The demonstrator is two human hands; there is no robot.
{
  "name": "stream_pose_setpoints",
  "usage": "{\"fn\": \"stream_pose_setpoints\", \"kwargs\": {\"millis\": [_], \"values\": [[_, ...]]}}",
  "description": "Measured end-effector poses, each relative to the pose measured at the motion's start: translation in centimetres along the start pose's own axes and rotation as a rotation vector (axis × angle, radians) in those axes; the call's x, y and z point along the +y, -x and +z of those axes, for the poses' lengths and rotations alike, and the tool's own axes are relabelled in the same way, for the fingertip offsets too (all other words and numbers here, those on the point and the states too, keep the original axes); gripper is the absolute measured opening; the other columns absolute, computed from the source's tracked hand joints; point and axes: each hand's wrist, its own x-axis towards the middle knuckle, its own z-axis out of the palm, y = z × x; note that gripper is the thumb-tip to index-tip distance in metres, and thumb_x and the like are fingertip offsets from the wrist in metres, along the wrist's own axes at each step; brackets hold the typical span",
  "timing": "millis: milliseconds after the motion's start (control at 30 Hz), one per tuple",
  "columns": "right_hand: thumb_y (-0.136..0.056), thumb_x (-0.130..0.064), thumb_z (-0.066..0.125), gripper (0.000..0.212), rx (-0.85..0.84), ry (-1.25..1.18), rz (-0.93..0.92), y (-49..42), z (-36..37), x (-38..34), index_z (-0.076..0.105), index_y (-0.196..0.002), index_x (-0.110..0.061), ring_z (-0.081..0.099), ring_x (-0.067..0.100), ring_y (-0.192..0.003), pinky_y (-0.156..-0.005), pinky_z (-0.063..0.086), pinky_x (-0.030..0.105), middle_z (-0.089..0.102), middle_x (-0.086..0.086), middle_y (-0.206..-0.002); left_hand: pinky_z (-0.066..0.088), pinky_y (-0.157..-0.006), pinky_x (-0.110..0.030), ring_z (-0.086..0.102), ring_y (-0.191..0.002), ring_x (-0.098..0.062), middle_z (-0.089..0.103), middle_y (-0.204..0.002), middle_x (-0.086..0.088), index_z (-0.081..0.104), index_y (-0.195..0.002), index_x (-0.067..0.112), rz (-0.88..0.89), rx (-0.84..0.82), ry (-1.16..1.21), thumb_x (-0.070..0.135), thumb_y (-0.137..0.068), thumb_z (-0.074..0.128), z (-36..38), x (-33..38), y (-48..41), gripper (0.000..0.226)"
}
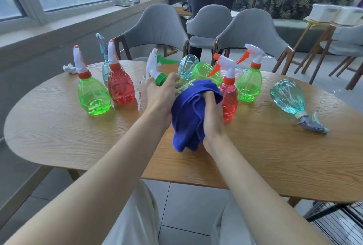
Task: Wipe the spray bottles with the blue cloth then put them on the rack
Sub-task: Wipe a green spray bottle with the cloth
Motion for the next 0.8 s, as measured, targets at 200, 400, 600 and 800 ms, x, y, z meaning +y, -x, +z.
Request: {"fn": "stream_pose_setpoints", "kwargs": {"millis": [200,400,600,800], "values": [[-0.100,-0.069,0.037,0.061,-0.094,-0.281,0.407,0.6,-0.5,-0.7,0.067,-0.111,-0.016,0.070,0.027,-0.085,-0.072,0.059,0.033,0.070,0.009,-0.109,0.060,-0.085,-0.042,0.070,-0.081,-0.023,0.072,-0.091,-0.005,0.063,-0.106,0.012,0.066,-0.061,-0.010,0.018,-0.092,0.078,-0.2,-0.5,0.3,0.020],[-0.114,-0.036,0.040,0.029,0.002,-0.116,0.362,0.3,-0.6,0.5,0.060,-0.096,-0.026,0.065,0.011,-0.073,-0.065,0.053,0.027,0.067,-0.005,-0.088,0.058,-0.086,-0.045,0.071,-0.102,-0.027,0.072,-0.112,-0.008,0.056,-0.133,0.012,-0.068,0.062,0.165,0.037,-0.073,0.080,-0.4,-0.8,0.6,0.069],[-0.104,-0.010,0.055,0.015,-0.057,-0.208,0.244,0.2,-0.4,0.9,0.067,-0.112,-0.010,0.070,0.023,-0.088,-0.074,0.060,0.032,0.073,0.008,-0.094,0.065,-0.078,-0.050,0.069,-0.120,-0.035,0.067,-0.136,-0.007,0.062,-0.134,0.022,-0.187,0.158,0.211,0.054,-0.058,0.076,-1.6,-0.2,-0.6,0.084],[-0.099,0.004,0.056,0.019,-0.006,-0.129,0.211,0.1,-0.7,1.1,0.069,-0.111,-0.005,0.074,0.027,-0.090,-0.078,0.062,0.037,0.075,0.013,-0.096,0.064,-0.086,-0.052,0.078,-0.101,-0.038,0.074,-0.127,-0.019,0.065,-0.131,0.010,-0.154,0.180,0.217,0.035,-0.088,0.063,-2.0,-0.3,-0.1,0.050]]}}
